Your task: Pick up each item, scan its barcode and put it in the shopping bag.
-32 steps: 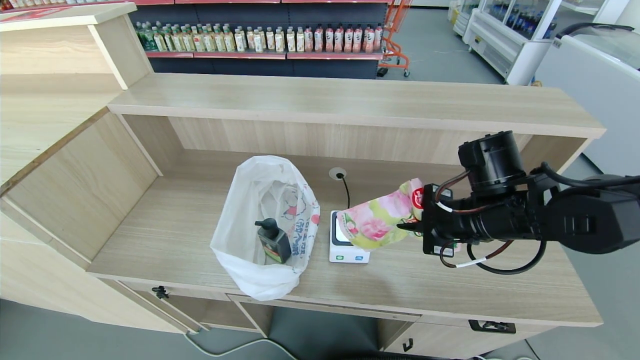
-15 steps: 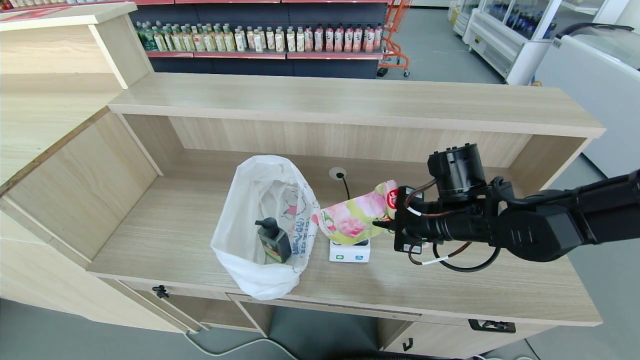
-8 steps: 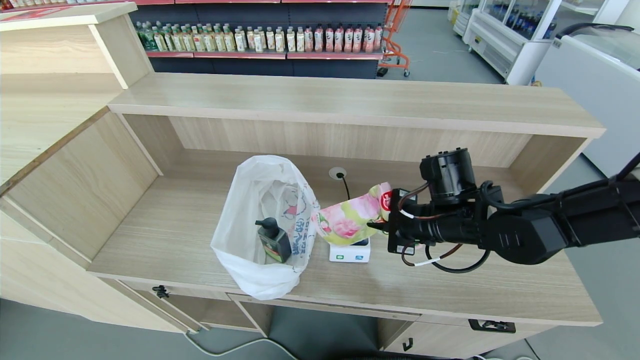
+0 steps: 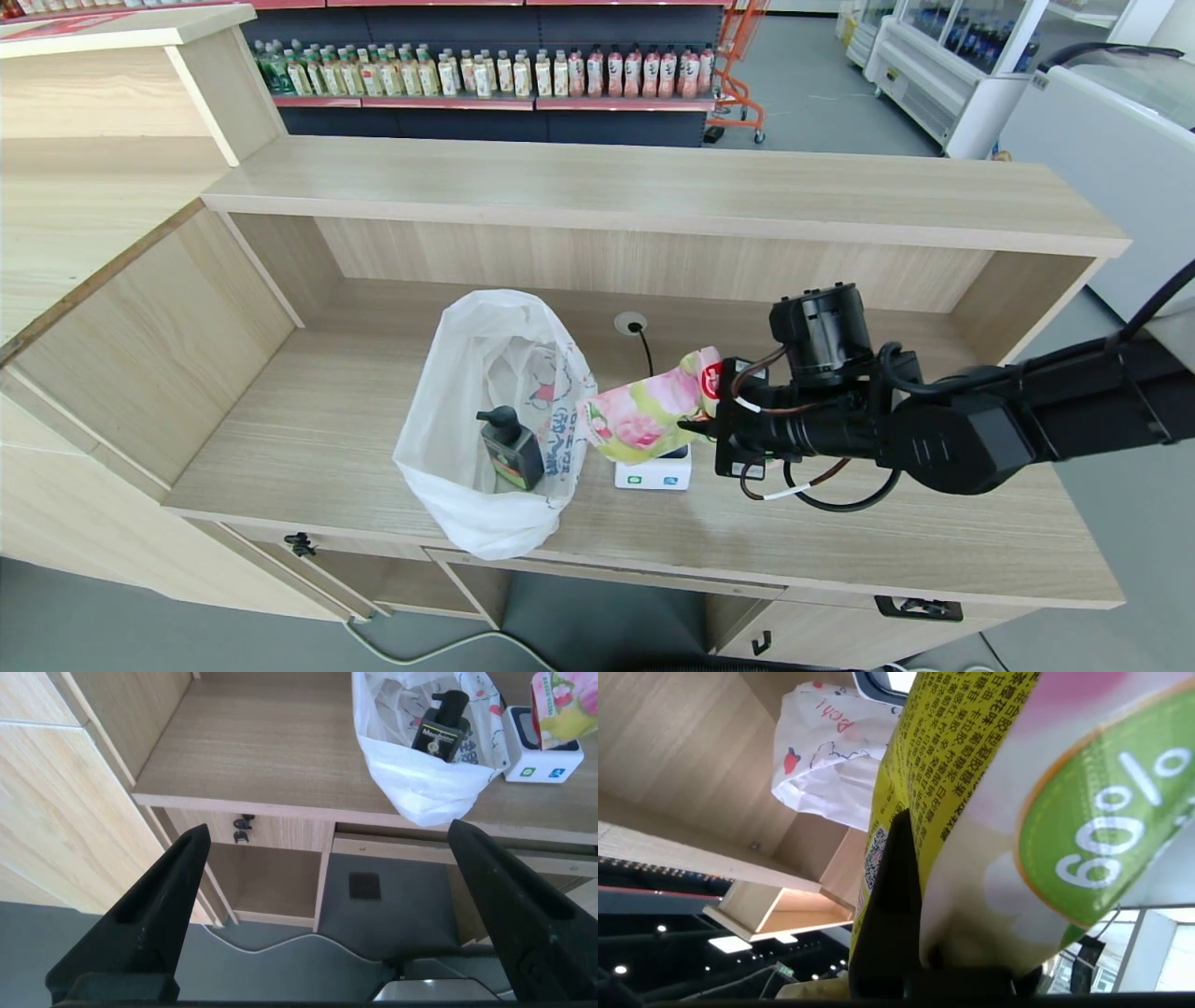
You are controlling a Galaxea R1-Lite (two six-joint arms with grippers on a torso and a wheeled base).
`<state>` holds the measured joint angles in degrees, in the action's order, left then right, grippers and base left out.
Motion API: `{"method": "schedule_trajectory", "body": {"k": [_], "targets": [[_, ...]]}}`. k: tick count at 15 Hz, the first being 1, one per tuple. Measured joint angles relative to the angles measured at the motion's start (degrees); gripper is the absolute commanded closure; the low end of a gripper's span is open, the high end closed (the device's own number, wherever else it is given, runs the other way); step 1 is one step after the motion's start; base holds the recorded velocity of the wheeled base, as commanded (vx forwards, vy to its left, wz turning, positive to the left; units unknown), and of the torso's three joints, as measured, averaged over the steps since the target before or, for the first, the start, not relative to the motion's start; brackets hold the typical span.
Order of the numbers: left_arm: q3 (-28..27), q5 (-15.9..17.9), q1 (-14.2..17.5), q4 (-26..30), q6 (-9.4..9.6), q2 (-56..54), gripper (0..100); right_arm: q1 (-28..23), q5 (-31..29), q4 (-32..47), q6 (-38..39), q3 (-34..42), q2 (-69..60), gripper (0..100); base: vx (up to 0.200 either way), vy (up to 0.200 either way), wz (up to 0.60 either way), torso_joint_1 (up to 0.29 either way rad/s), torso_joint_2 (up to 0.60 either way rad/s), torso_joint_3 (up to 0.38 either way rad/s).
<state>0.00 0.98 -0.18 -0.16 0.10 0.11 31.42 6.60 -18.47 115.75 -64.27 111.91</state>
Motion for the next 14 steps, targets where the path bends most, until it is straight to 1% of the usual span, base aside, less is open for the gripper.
{"method": "schedule_trajectory", "body": {"k": [6,9,14], "targets": [[0.0,0.0,0.0,0.0,0.0,0.0,0,-0.71,-0.04,0.07,0.22,-0.8,-1.6,100,0.0,0.0,0.0,0.0,0.0,0.0],[0.0,0.0,0.0,0.0,-0.02,0.0,0,-1.57,0.02,0.27,2.27,-0.26,-1.9,100,0.0,0.0,0.0,0.0,0.0,0.0],[0.0,0.0,0.0,0.0,0.0,0.0,0,-3.25,1.99,0.3,3.36,0.0,-2.18,100,0.0,0.0,0.0,0.0,0.0,0.0]]}}
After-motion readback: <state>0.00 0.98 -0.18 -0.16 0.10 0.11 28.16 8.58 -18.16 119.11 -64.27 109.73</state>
